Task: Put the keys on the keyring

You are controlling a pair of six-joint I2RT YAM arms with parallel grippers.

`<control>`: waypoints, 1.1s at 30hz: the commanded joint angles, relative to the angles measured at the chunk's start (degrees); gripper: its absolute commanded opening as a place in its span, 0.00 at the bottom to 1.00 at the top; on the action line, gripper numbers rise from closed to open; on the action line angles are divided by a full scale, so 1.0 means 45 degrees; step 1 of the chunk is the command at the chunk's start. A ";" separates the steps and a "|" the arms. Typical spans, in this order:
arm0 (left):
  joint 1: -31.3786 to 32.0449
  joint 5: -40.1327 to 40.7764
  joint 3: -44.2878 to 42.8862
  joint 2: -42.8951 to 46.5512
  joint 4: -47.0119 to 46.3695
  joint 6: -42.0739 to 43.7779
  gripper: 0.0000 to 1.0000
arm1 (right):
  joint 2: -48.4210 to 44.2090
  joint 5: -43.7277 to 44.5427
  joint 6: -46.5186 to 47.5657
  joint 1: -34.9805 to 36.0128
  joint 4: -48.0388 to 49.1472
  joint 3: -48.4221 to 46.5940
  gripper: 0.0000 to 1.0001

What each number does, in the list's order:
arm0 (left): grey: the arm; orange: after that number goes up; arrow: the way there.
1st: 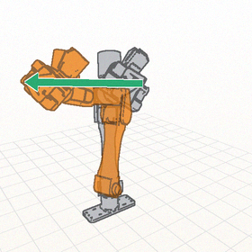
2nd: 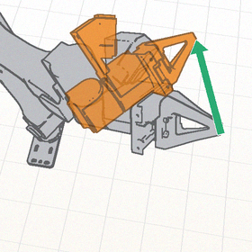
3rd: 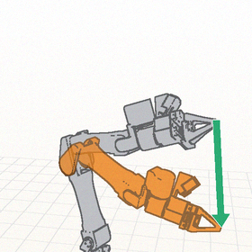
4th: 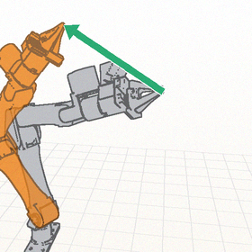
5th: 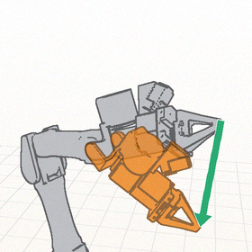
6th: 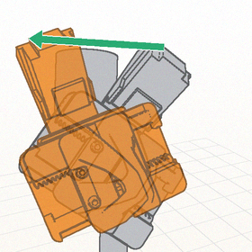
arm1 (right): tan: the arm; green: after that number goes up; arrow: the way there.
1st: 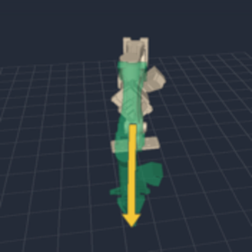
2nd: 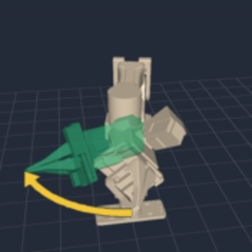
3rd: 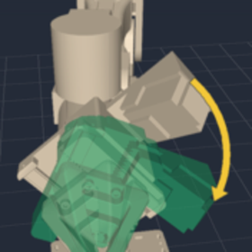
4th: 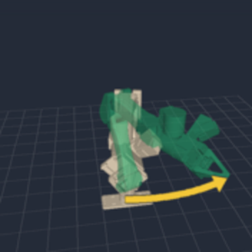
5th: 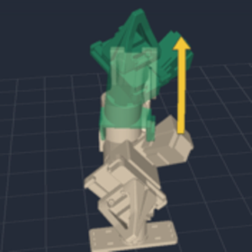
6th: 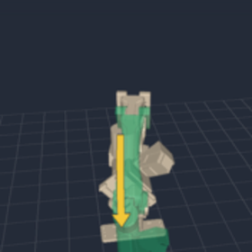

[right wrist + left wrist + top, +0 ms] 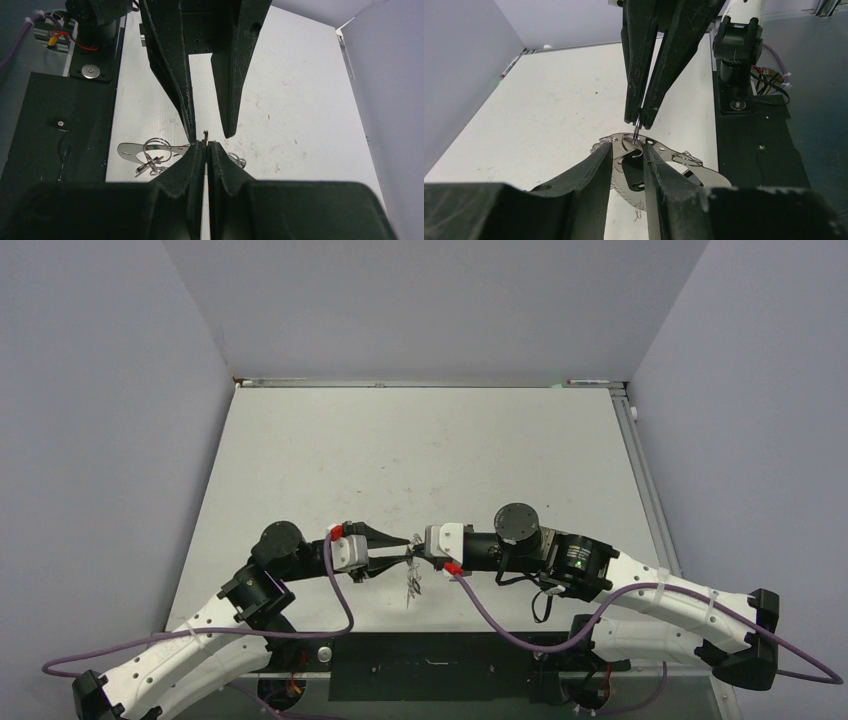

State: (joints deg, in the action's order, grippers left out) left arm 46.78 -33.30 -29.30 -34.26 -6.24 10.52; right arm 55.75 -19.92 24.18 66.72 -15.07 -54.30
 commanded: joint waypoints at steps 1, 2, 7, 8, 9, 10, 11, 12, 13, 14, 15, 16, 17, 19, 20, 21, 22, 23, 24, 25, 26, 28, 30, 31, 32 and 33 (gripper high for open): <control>-0.0007 -0.0310 -0.0324 -0.0002 -0.0527 -0.0170 0.25 | -0.0006 -0.0516 -0.0246 -0.0061 0.1453 0.0046 0.05; -0.0006 -0.0314 -0.0325 -0.0003 -0.0527 -0.0166 0.25 | -0.0005 -0.0556 -0.0270 -0.0066 0.1496 0.0055 0.05; -0.0019 -0.0335 -0.0325 0.0015 -0.0541 -0.0171 0.25 | 0.0051 -0.0707 -0.0333 -0.0064 0.1643 0.0056 0.05; -0.0010 -0.0337 -0.0310 0.0016 -0.0546 -0.0171 0.25 | 0.0068 -0.0726 -0.0340 -0.0063 0.1639 0.0056 0.05; -0.0007 -0.0337 -0.0306 0.0016 -0.0549 -0.0171 0.25 | 0.0072 -0.0743 -0.0351 -0.0063 0.1660 0.0070 0.05; -0.0006 -0.0335 -0.0306 0.0016 -0.0547 -0.0171 0.25 | 0.0090 -0.0775 -0.0354 -0.0076 0.1683 0.0084 0.05; -0.0006 -0.0340 -0.0305 0.0026 -0.0557 -0.0173 0.25 | 0.0107 -0.0801 -0.0369 -0.0063 0.1698 0.0094 0.05; -0.0006 -0.0335 -0.0305 0.0034 -0.0565 -0.0171 0.25 | 0.0126 -0.0821 -0.0374 -0.0061 0.1724 0.0128 0.05; -0.0006 -0.0335 -0.0305 0.0035 -0.0566 -0.0171 0.25 | 0.0131 -0.0836 -0.0388 -0.0061 0.1727 0.0143 0.05; -0.0006 -0.0335 -0.0305 0.0045 -0.0566 -0.0171 0.25 | 0.0149 -0.0845 -0.0391 -0.0063 0.1745 0.0152 0.05; -0.0008 -0.0325 -0.0305 0.0054 -0.0569 -0.0171 0.24 | 0.0168 -0.0856 -0.0411 -0.0061 0.1764 0.0170 0.05; -0.0006 -0.0321 -0.0305 0.0065 -0.0584 -0.0171 0.21 | 0.0170 -0.0864 -0.0423 -0.0063 0.1793 0.0187 0.05; -0.0006 -0.0316 -0.0305 0.0073 -0.0586 -0.0171 0.16 | 0.0171 -0.0878 -0.0432 -0.0061 0.1817 0.0192 0.05; -0.0006 -0.0263 -0.0325 0.0089 -0.0586 -0.0151 0.07 | 0.0171 -0.0885 -0.0452 -0.0068 0.1870 0.0226 0.05; -0.0008 -0.0243 -0.0320 0.0103 -0.0586 -0.0141 0.02 | 0.0156 -0.0880 -0.0467 -0.0071 0.1895 0.0233 0.05; -0.0011 -0.0238 -0.0324 0.0112 -0.0569 -0.0143 0.00 | 0.0152 -0.0885 -0.0471 -0.0064 0.1917 0.0232 0.05; -0.0019 -0.0247 -0.0325 0.0121 -0.0567 -0.0133 0.00 | 0.0151 -0.0885 -0.0489 -0.0061 0.1915 0.0236 0.05; -0.0008 -0.0226 -0.0315 0.0114 -0.0549 -0.0132 0.00 | 0.0151 -0.0885 -0.0491 -0.0075 0.1939 0.0232 0.05; -0.0011 -0.0228 -0.0324 0.0140 -0.0547 -0.0115 0.00 | 0.0168 -0.0852 -0.0499 -0.0067 0.1918 0.0232 0.05; -0.0012 -0.0192 -0.0325 0.0144 -0.0549 -0.0098 0.00 | 0.0170 -0.0791 -0.0510 -0.0064 0.1923 0.0232 0.05; -0.0009 -0.0161 -0.0335 0.0159 -0.0520 -0.0093 0.00 | 0.0171 -0.0715 -0.0535 -0.0066 0.1906 0.0232 0.05; -0.0008 -0.0027 -0.0359 0.0163 -0.0446 -0.0043 0.00 | 0.0169 -0.0428 -0.0578 -0.0071 0.1772 0.0171 0.06; -0.0006 0.0130 -0.0397 0.0147 -0.0356 0.0011 0.00 | 0.0208 -0.0034 -0.0625 -0.0061 0.1406 -0.0047 0.12; -0.0006 0.0192 -0.0417 0.0125 -0.0276 0.0030 0.00 | 0.0247 0.0132 -0.0618 -0.0061 0.1143 -0.0177 0.16; -0.0006 0.0240 -0.0439 0.0122 -0.0222 0.0064 0.00 | 0.0295 0.0316 -0.0568 -0.0061 0.0891 -0.0300 0.21; -0.0008 0.0267 -0.0459 0.0088 -0.0189 0.0081 0.00 | 0.0347 0.0469 -0.0509 -0.0044 0.0603 -0.0440 0.25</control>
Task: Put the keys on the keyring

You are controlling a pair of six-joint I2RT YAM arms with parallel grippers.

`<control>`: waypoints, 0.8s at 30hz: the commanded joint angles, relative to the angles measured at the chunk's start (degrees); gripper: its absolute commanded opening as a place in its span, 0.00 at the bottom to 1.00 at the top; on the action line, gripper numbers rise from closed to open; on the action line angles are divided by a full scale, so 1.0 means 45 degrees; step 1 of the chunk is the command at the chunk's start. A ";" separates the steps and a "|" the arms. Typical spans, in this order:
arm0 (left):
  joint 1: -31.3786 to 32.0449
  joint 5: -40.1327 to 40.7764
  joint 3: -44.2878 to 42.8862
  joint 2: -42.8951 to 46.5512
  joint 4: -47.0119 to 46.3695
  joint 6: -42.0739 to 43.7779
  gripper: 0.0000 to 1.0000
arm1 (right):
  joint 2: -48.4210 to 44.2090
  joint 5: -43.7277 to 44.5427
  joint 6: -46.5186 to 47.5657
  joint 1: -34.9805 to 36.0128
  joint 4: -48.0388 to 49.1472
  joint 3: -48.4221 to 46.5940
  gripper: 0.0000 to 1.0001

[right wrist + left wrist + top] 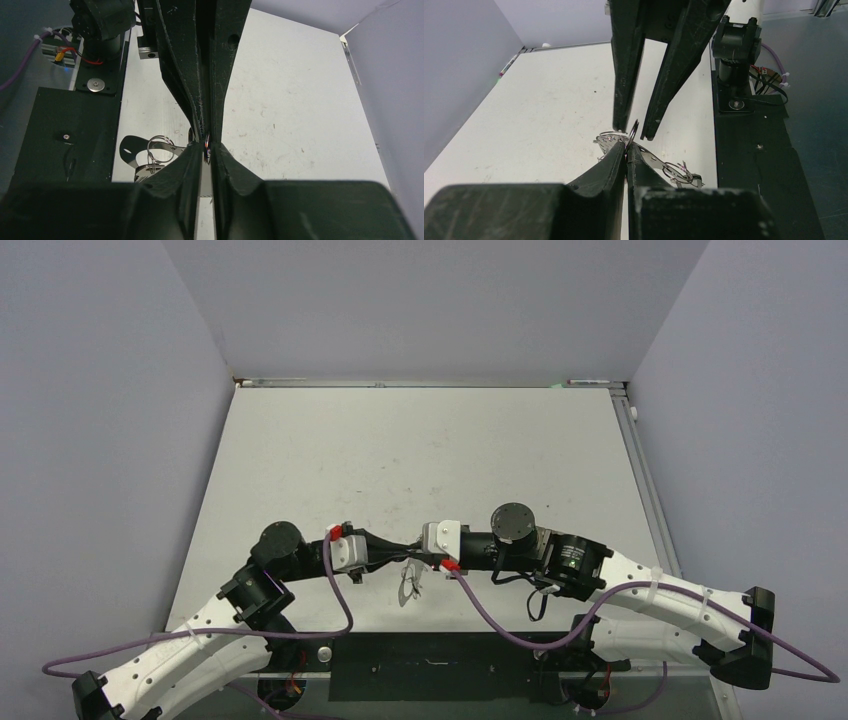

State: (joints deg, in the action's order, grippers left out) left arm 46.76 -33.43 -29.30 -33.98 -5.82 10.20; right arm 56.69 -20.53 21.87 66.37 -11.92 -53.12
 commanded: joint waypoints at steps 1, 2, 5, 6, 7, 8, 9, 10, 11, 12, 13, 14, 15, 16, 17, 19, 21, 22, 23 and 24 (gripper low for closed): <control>-0.0003 0.0326 -0.0479 0.0002 -0.0243 0.0170 0.00 | 0.0221 0.0751 0.0077 0.0036 -0.0367 -0.0857 0.27; -0.0001 0.0362 -0.0498 -0.0012 -0.0211 0.0175 0.00 | 0.0316 0.0906 0.0142 0.0034 -0.0674 -0.0996 0.28; -0.0013 0.0500 -0.0539 -0.0097 -0.0082 0.0229 0.00 | 0.0609 0.1261 0.0302 0.0069 -0.1359 -0.1385 0.30; -0.0012 0.0530 -0.0567 -0.0132 -0.0023 0.0248 0.00 | 0.0697 0.1306 0.0324 0.0111 -0.1450 -0.1435 0.30; -0.0012 0.0568 -0.0592 -0.0185 0.0026 0.0268 0.00 | 0.0762 0.1319 0.0344 0.0158 -0.1503 -0.1486 0.30; -0.0003 0.0583 -0.0607 -0.0223 0.0042 0.0270 0.00 | 0.0823 0.1321 0.0354 0.0181 -0.1507 -0.1509 0.30; -0.0014 0.0606 -0.0631 -0.0267 0.0088 0.0257 0.00 | 0.0880 0.1304 0.0355 0.0223 -0.1496 -0.1531 0.29; -0.0008 0.0626 -0.0654 -0.0297 0.0135 0.0264 0.00 | 0.0946 0.1277 0.0355 0.0258 -0.1509 -0.1551 0.29; 0.0003 0.0648 -0.0657 -0.0318 0.0141 0.0262 0.00 | 0.1005 0.1250 0.0360 0.0296 -0.1488 -0.1551 0.28; -0.0003 0.0651 -0.0657 -0.0337 0.0142 0.0272 0.00 | 0.1059 0.1227 0.0356 0.0308 -0.1469 -0.1544 0.27; 0.0008 0.0661 -0.0657 -0.0340 0.0152 0.0273 0.00 | 0.1132 0.1197 0.0360 0.0327 -0.1444 -0.1538 0.27; 0.0010 0.0665 -0.0657 -0.0340 0.0160 0.0273 0.00 | 0.1204 0.1159 0.0351 0.0329 -0.1451 -0.1535 0.26; -0.0007 0.0665 -0.0657 -0.0350 0.0152 0.0273 0.00 | 0.1279 0.1132 0.0367 0.0347 -0.1435 -0.1562 0.25; -0.0004 0.0670 -0.0657 -0.0359 0.0160 0.0273 0.00 | 0.1347 0.1102 0.0349 0.0351 -0.1421 -0.1560 0.23; 0.0011 0.0661 -0.0657 -0.0369 0.0152 0.0273 0.00 | 0.1392 0.1074 0.0352 0.0371 -0.1407 -0.1555 0.21; 0.0014 0.0651 -0.0672 -0.0397 0.0179 0.0268 0.00 | 0.1488 0.1048 0.0370 0.0397 -0.1322 -0.1521 0.16; 0.0018 0.0652 -0.0694 -0.0446 0.0241 0.0287 0.00 | 0.1525 0.1090 0.0412 0.0444 -0.1254 -0.1482 0.11; 0.0013 0.0652 -0.0706 -0.0456 0.0257 0.0309 0.00 | 0.1524 0.1121 0.0414 0.0446 -0.1188 -0.1467 0.09; 0.0013 0.0652 -0.0714 -0.0455 0.0274 0.0312 0.00 | 0.1506 0.1125 0.0438 0.0447 -0.1132 -0.1433 0.07; 0.0018 0.0664 -0.0715 -0.0455 0.0276 0.0320 0.00 | 0.1473 0.1109 0.0484 0.0461 -0.1097 -0.1424 0.05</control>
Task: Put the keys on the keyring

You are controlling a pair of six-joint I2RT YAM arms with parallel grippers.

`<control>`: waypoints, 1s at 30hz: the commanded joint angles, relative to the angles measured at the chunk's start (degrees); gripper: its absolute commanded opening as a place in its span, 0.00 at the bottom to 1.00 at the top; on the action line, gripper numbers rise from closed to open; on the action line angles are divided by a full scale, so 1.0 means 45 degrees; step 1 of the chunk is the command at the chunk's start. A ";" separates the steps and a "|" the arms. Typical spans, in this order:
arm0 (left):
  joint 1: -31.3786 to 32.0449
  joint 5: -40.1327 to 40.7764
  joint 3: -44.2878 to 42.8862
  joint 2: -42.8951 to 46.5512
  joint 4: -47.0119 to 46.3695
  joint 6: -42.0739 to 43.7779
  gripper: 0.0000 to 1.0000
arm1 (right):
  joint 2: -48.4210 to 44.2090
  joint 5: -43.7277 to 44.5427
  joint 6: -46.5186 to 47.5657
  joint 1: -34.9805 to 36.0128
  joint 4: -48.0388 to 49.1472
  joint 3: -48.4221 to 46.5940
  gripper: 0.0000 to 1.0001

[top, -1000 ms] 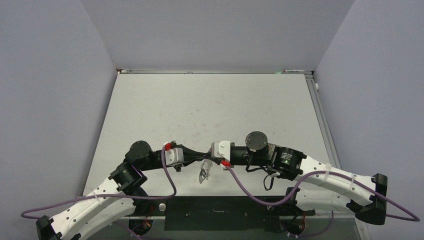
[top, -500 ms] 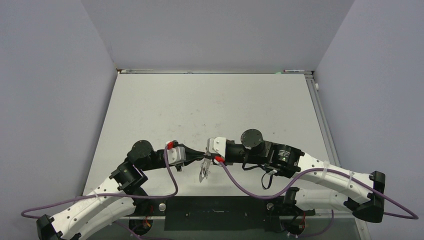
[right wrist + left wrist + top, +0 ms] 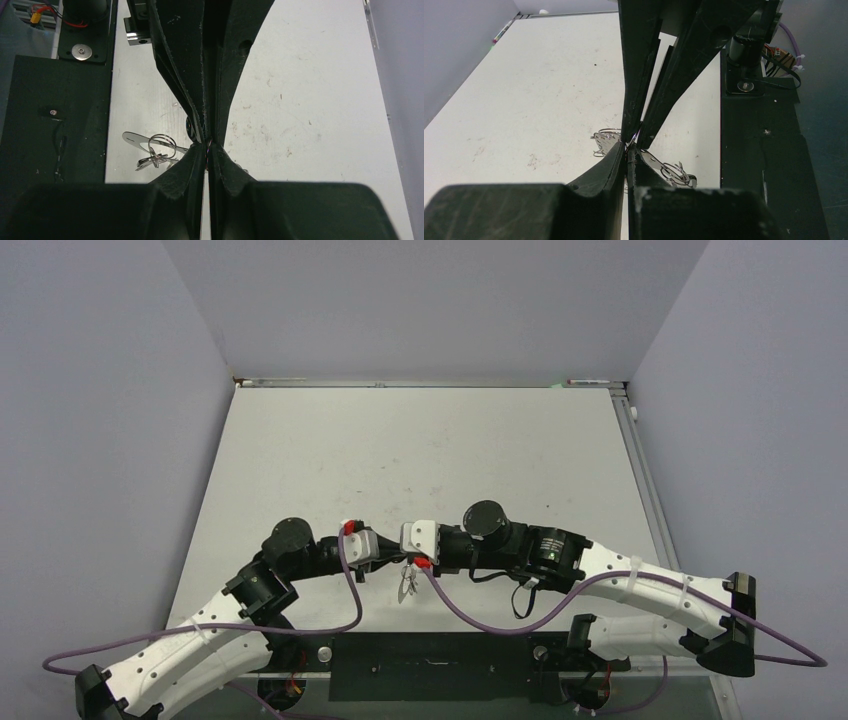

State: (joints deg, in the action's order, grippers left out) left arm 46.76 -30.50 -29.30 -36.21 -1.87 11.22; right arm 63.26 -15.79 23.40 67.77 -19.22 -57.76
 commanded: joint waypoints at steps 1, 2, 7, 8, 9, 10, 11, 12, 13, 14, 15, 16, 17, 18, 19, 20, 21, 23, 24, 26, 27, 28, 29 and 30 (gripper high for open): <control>0.0009 0.0019 -0.0716 0.0055 -0.0601 0.0103 0.00 | -0.0020 0.0021 0.0161 0.0155 0.0559 -0.0364 0.05; 0.0012 0.0020 -0.0716 0.0072 -0.0605 0.0103 0.00 | -0.0075 -0.0013 0.0185 0.0153 0.0612 -0.0321 0.05; 0.0016 0.0173 -0.0679 0.0236 -0.0663 0.0086 0.01 | -0.0733 -0.0015 0.0149 0.0153 0.1484 0.0248 0.05; 0.0018 0.0161 -0.0640 0.0292 -0.0730 0.0057 0.08 | -0.0943 -0.0034 0.0076 0.0155 0.1790 0.0441 0.05; 0.0001 0.0140 -0.0579 0.0351 -0.0836 0.0020 0.15 | -0.1128 -0.0054 -0.0019 0.0155 0.2111 0.0631 0.05; -0.0003 0.0135 -0.0547 0.0414 -0.0894 -0.0007 0.19 | -0.1295 -0.0090 -0.0082 0.0155 0.2361 0.0780 0.05; -0.0001 0.0149 -0.0514 0.0459 -0.0945 -0.0023 0.23 | -0.1411 -0.0151 -0.0158 0.0153 0.2558 0.0903 0.05; -0.0001 0.0154 -0.0502 0.0498 -0.0969 -0.0032 0.25 | -0.1496 -0.0194 -0.0202 0.0139 0.2708 0.0998 0.05; -0.0001 0.0144 -0.0501 0.0492 -0.0971 -0.0033 0.25 | -0.1544 -0.0218 -0.0249 0.0153 0.2790 0.1031 0.05; -0.0001 0.0124 -0.0501 0.0473 -0.0971 -0.0053 0.26 | -0.1557 -0.0221 -0.0272 0.0138 0.2855 0.1052 0.05; -0.0001 0.0072 -0.0515 0.0451 -0.0971 -0.0053 0.26 | -0.1542 -0.0221 -0.0277 0.0151 0.2879 0.1040 0.05; -0.0001 0.0019 -0.0520 0.0422 -0.0969 -0.0053 0.26 | -0.1515 -0.0221 -0.0287 0.0155 0.2904 0.1038 0.05; -0.0001 -0.0038 -0.0520 0.0394 -0.0971 -0.0070 0.26 | -0.1502 -0.0231 -0.0311 0.0155 0.2936 0.1021 0.05; -0.0011 -0.0112 -0.0520 0.0363 -0.0971 -0.0072 0.26 | -0.1474 -0.0254 -0.0331 0.0146 0.2940 0.1004 0.05; 0.0003 -0.0199 -0.0520 0.0328 -0.0971 -0.0072 0.26 | -0.1448 -0.0291 -0.0350 0.0154 0.2990 0.1000 0.05; -0.0006 -0.0256 -0.0530 0.0299 -0.0971 -0.0092 0.26 | -0.1442 -0.0330 -0.0370 0.0153 0.3035 0.0999 0.05; -0.0007 -0.0297 -0.0539 0.0266 -0.0971 -0.0106 0.26 | -0.1425 -0.0369 -0.0384 0.0143 0.3072 0.0999 0.05; 0.0004 -0.0366 -0.0535 0.0253 -0.0971 -0.0111 0.26 | -0.1398 -0.0460 -0.0423 0.0155 0.3144 0.0999 0.05; -0.0001 -0.0370 -0.0539 0.0253 -0.0971 -0.0111 0.26 | -0.1385 -0.0500 -0.0442 0.0155 0.3198 0.1009 0.05; -0.0005 -0.0363 -0.0523 0.0283 -0.0991 -0.0111 0.24 | -0.1366 -0.0559 -0.0470 0.0146 0.3250 0.1018 0.05; 0.0011 -0.0343 -0.0521 0.0291 -0.0991 -0.0111 0.22 | -0.1364 -0.0586 -0.0487 0.0154 0.3265 0.1028 0.05; -0.0005 -0.0328 -0.0520 0.0309 -0.1006 -0.0097 0.21 | -0.1349 -0.0637 -0.0509 0.0155 0.3284 0.1035 0.05; -0.0002 -0.0287 -0.0523 0.0328 -0.1010 -0.0092 0.20 | -0.1335 -0.0672 -0.0526 0.0155 0.3291 0.1037 0.05; -0.0001 -0.0248 -0.0521 0.0348 -0.1020 -0.0092 0.20 | -0.1311 -0.0749 -0.0558 0.0146 0.3305 0.1038 0.05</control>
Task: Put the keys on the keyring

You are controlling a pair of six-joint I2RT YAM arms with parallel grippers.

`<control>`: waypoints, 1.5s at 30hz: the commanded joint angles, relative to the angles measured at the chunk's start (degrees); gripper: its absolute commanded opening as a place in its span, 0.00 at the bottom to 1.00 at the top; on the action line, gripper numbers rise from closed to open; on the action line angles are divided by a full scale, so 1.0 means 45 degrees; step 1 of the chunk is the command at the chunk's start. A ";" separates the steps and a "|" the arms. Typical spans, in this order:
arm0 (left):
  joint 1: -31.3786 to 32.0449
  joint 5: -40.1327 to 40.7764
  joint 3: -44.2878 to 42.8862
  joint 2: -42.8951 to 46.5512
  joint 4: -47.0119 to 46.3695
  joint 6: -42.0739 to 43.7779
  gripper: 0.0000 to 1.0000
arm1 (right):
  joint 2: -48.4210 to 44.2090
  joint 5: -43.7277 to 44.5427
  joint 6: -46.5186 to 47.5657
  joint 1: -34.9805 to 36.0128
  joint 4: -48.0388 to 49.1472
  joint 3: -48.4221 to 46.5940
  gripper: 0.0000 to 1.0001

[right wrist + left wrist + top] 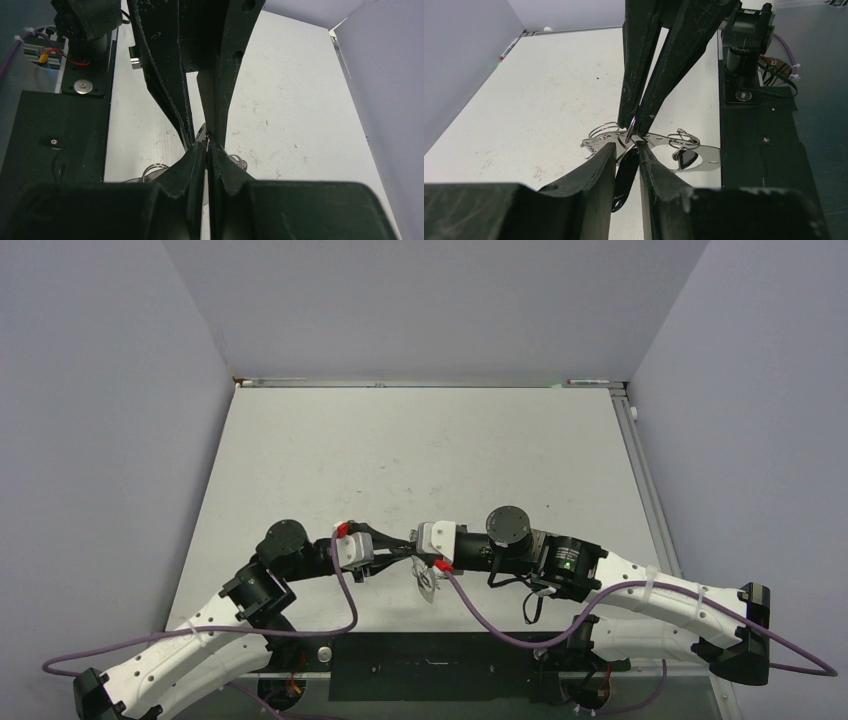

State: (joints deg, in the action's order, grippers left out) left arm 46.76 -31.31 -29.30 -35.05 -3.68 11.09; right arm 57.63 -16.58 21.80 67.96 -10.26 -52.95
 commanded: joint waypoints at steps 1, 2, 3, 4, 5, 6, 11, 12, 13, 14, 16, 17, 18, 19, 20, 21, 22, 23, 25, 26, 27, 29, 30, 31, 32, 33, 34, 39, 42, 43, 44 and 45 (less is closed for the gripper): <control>-0.0006 -0.0056 -0.0503 0.0107 -0.0635 -0.0063 0.19 | -0.0021 -0.0642 -0.0219 0.0110 0.1329 -0.0031 0.05; -0.0002 -0.0037 -0.0501 0.0129 -0.0645 -0.0046 0.19 | 0.0013 -0.0719 -0.0248 0.0112 0.1339 -0.0031 0.05; 0.0009 -0.0003 -0.0501 0.0141 -0.0646 -0.0043 0.19 | 0.0054 -0.0780 -0.0271 0.0099 0.1342 -0.0031 0.05; -0.0012 0.0021 -0.0501 0.0143 -0.0646 -0.0043 0.17 | 0.0101 -0.0829 -0.0286 0.0110 0.1333 -0.0031 0.05; -0.0007 0.0041 -0.0501 0.0151 -0.0646 -0.0028 0.14 | 0.0121 -0.0860 -0.0308 0.0112 0.1324 -0.0031 0.05; -0.0012 0.0058 -0.0501 0.0169 -0.0646 -0.0024 0.10 | 0.0146 -0.0876 -0.0330 0.0112 0.1348 -0.0021 0.05; -0.0016 0.0292 -0.0537 0.0225 -0.0579 0.0015 0.00 | 0.0003 -0.0768 -0.0333 0.0108 0.1328 0.0035 0.05; -0.0012 0.0302 -0.0540 0.0229 -0.0570 0.0033 0.00 | -0.0047 -0.0713 -0.0350 0.0106 0.1341 0.0073 0.05; -0.0002 0.0316 -0.0540 0.0257 -0.0568 0.0035 0.00 | -0.0110 -0.0652 -0.0367 0.0106 0.1333 0.0126 0.05; -0.0004 0.0344 -0.0540 0.0260 -0.0559 0.0040 0.00 | -0.0167 -0.0581 -0.0386 0.0104 0.1332 0.0167 0.05; -0.0006 0.0361 -0.0540 0.0320 -0.0549 0.0054 0.00 | -0.0301 -0.0485 -0.0425 0.0105 0.1324 0.0263 0.05; -0.0016 0.0374 -0.0540 0.0334 -0.0549 0.0055 0.00 | -0.0354 -0.0450 -0.0447 0.0110 0.1309 0.0311 0.05; -0.0003 0.0390 -0.0525 0.0360 -0.0566 0.0069 0.00 | -0.0407 -0.0395 -0.0477 0.0107 0.1258 0.0363 0.05; -0.0016 0.0395 -0.0521 0.0400 -0.0568 0.0073 0.00 | -0.0445 -0.0349 -0.0503 0.0106 0.1191 0.0409 0.05; -0.0005 0.0390 -0.0511 0.0405 -0.0578 0.0074 0.00 | -0.0492 -0.0326 -0.0535 0.0111 0.1155 0.0474 0.05; -0.0002 0.0395 -0.0502 0.0447 -0.0587 0.0074 0.00 | -0.0532 -0.0303 -0.0588 0.0102 0.1136 0.0550 0.05; -0.0011 0.0403 -0.0501 0.0460 -0.0605 0.0074 0.00 | -0.0566 -0.0284 -0.0646 0.0098 0.1156 0.0623 0.05; -0.0007 0.0404 -0.0501 0.0495 -0.0622 0.0074 0.00 | -0.0578 -0.0284 -0.0704 0.0105 0.1168 0.0691 0.05; -0.0006 0.0393 -0.0464 0.0521 -0.0660 0.0073 0.00 | -0.0592 -0.0300 -0.0851 0.0111 0.1238 0.0810 0.05; -0.0002 0.0385 -0.0462 0.0545 -0.0665 0.0074 0.00 | -0.0588 -0.0300 -0.0891 0.0102 0.1257 0.0853 0.05; -0.0006 0.0394 -0.0462 0.0557 -0.0666 0.0074 0.00 | -0.0607 -0.0259 -0.0899 0.0101 0.1264 0.0893 0.05; -0.0008 0.0395 -0.0462 0.0562 -0.0666 0.0074 0.00 | -0.0618 -0.0111 -0.0864 0.0101 0.1248 0.0925 0.05; -0.0002 0.0386 -0.0462 0.0572 -0.0668 0.0074 0.00 | -0.0633 -0.0042 -0.0844 0.0105 0.1231 0.0912 0.05; -0.0001 0.0384 -0.0443 0.0580 -0.0666 0.0091 0.00 | -0.0647 0.0000 -0.0807 0.0111 0.1200 0.0880 0.05; -0.0013 0.0394 -0.0442 0.0608 -0.0683 0.0093 0.00 | -0.0661 0.0011 -0.0793 0.0102 0.1171 0.0860 0.05; -0.0017 0.0385 -0.0442 0.0629 -0.0695 0.0094 0.00 | -0.0692 0.0012 -0.0784 0.0108 0.1163 0.0850 0.05; -0.0003 0.0377 -0.0425 0.0636 -0.0704 0.0094 0.00 | -0.0710 0.0012 -0.0768 0.0111 0.1171 0.0834 0.05; -0.0004 0.0266 -0.0384 0.0682 -0.0773 0.0075 0.00 | -0.0769 -0.0356 -0.0770 0.0111 0.1317 0.0696 0.05; -0.0006 0.0128 -0.0403 0.0604 -0.0783 0.0056 0.00 | -0.0925 -0.0923 -0.0896 0.0107 0.1713 0.0597 0.05; -0.0002 0.0054 -0.0403 0.0591 -0.0793 0.0045 0.00 | -0.0989 -0.1125 -0.0992 0.0111 0.2012 0.0612 0.05; -0.0001 -0.0028 -0.0403 0.0592 -0.0811 0.0036 0.00 | -0.1031 -0.1319 -0.1065 0.0102 0.2144 0.0628 0.05; -0.0001 -0.0104 -0.0384 0.0597 -0.0821 0.0035 0.00 | -0.1043 -0.1499 -0.1167 0.0110 0.2495 0.0674 0.05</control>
State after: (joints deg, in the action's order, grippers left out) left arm 46.89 -31.70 -29.30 -32.69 -3.53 11.03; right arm 55.33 -17.56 18.61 67.92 -5.98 -49.28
